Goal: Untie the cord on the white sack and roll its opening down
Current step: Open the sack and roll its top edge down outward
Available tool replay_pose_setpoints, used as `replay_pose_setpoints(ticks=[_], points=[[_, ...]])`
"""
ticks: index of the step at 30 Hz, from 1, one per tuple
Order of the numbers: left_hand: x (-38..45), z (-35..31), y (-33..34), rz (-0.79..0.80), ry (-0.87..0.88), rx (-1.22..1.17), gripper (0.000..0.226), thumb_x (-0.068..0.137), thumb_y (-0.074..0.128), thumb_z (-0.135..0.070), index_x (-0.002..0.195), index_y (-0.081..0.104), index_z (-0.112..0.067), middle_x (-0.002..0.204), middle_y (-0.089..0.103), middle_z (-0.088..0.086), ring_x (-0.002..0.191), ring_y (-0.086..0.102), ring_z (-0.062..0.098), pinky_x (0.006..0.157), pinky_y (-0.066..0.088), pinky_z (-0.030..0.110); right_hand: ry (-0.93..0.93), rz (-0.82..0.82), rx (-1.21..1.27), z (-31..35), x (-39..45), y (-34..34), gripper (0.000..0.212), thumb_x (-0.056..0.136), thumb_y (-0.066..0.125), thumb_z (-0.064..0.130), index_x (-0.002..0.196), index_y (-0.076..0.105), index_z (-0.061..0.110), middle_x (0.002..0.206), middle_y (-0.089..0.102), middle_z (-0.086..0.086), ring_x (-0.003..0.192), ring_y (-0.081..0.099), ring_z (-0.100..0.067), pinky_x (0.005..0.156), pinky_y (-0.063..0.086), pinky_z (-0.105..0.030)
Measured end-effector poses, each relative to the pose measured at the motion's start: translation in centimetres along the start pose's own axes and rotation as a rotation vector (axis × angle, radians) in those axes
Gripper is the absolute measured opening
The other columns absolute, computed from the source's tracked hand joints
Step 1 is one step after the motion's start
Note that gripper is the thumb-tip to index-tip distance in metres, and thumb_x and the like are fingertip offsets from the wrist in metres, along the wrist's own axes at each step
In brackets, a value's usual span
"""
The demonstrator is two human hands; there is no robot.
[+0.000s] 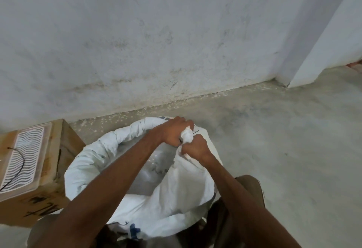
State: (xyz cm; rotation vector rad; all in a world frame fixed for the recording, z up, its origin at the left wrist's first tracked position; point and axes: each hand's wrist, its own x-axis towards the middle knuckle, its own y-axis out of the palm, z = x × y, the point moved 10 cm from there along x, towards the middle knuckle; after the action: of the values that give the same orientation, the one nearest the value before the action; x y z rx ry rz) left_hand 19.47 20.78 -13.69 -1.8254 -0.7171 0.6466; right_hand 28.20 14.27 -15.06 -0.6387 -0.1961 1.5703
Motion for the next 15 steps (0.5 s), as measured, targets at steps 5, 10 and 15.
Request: replay_pose_setpoints(ticks=[5,10,15], points=[[-3.6,-0.6,-1.2,-0.094,0.123,-0.170,0.041,0.103,0.054,-0.019,0.144,0.051,-0.016,0.146,0.053,0.003,0.133,0.045,0.014,0.113,0.029,0.018,0.126,0.347,0.191,-0.8,1.9,1.2,0.063,0.040,0.092,0.012,0.102,0.078,0.017,0.108,0.076,0.002,0.103,0.069,-0.016,0.096,0.055,-0.034],[-2.8,-2.0,-1.9,-0.087,0.130,-0.018,0.031,0.104,0.048,-0.043,0.126,0.062,-0.025,0.118,0.064,-0.007,0.108,0.051,0.011,0.093,0.038,0.027,0.024,0.442,0.286,-0.4,1.6,1.8,0.057,0.057,0.089,0.006,0.111,0.077,0.020,0.114,0.076,0.002,0.115,0.068,-0.018,0.105,0.050,-0.036],[-1.5,-1.9,-1.3,-0.079,-0.049,0.064,0.030,0.102,0.045,-0.031,0.075,0.054,-0.022,0.080,0.062,-0.001,0.085,0.055,0.021,0.078,0.042,0.040,0.031,0.269,0.178,-1.6,1.9,0.5,0.050,0.064,0.083,0.039,0.110,0.074,0.021,0.109,0.076,0.000,0.106,0.070,-0.019,0.104,0.051,-0.046]])
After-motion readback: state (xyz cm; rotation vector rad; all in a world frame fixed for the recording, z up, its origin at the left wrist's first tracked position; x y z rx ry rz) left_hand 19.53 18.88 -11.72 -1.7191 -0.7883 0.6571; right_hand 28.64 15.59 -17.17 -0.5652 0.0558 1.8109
